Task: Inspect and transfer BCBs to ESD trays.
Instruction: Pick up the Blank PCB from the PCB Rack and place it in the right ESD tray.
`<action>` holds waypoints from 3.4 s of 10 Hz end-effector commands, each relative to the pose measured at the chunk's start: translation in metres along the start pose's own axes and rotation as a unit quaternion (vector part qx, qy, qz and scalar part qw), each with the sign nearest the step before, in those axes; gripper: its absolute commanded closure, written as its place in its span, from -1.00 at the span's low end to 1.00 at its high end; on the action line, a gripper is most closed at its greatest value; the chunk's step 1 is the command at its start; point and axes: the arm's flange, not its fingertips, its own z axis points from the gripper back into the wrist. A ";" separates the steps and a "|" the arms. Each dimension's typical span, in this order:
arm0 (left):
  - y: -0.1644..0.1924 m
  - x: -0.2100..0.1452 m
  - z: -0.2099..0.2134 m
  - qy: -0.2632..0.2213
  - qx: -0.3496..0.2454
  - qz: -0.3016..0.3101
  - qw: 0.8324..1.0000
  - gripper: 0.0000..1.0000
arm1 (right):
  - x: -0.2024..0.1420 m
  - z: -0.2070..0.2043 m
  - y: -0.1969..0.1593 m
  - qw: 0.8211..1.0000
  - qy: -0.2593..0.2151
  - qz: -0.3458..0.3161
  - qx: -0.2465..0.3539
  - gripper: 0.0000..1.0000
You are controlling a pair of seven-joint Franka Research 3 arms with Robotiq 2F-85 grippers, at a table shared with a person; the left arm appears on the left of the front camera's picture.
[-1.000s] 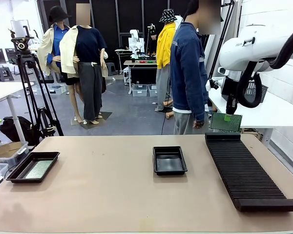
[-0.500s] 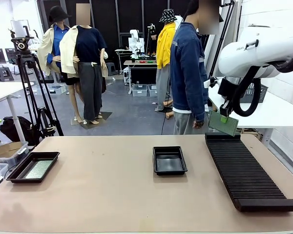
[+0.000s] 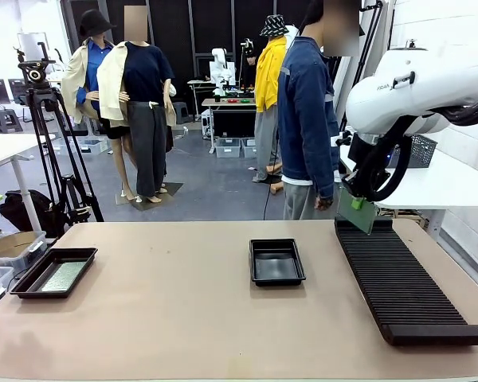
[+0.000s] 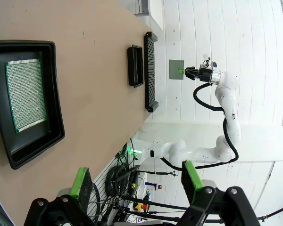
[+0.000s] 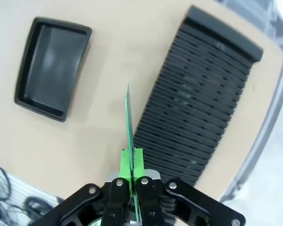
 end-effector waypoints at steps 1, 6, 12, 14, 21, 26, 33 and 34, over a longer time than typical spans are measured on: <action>-0.001 -0.001 0.000 -0.003 0.005 0.000 1.000 -1.00 | -0.004 0.007 0.008 0.995 -0.009 -0.089 0.044 1.00; -0.001 -0.001 0.000 -0.003 0.005 0.000 1.000 -1.00 | 0.000 -0.003 0.024 0.965 -0.066 -0.236 0.097 1.00; -0.001 -0.001 0.000 -0.003 0.005 0.000 1.000 -1.00 | 0.018 -0.028 0.033 0.946 -0.047 -0.270 0.170 1.00; -0.001 -0.001 0.000 -0.003 0.005 0.000 1.000 -1.00 | 0.028 -0.040 0.036 0.944 -0.036 -0.264 0.193 1.00; -0.001 -0.001 0.000 -0.003 0.005 0.000 1.000 -1.00 | 0.062 -0.101 0.060 0.941 0.005 -0.230 0.249 1.00; -0.001 -0.001 0.000 -0.003 0.005 0.000 1.000 -1.00 | 0.059 -0.145 0.081 0.942 -0.004 -0.227 0.247 1.00; -0.001 -0.001 0.000 -0.003 0.005 0.000 1.000 -1.00 | 0.055 -0.178 0.101 0.948 -0.020 -0.205 0.241 1.00; -0.001 -0.001 0.000 -0.003 0.005 0.000 1.000 -1.00 | 0.056 -0.180 0.099 0.947 -0.025 -0.208 0.242 1.00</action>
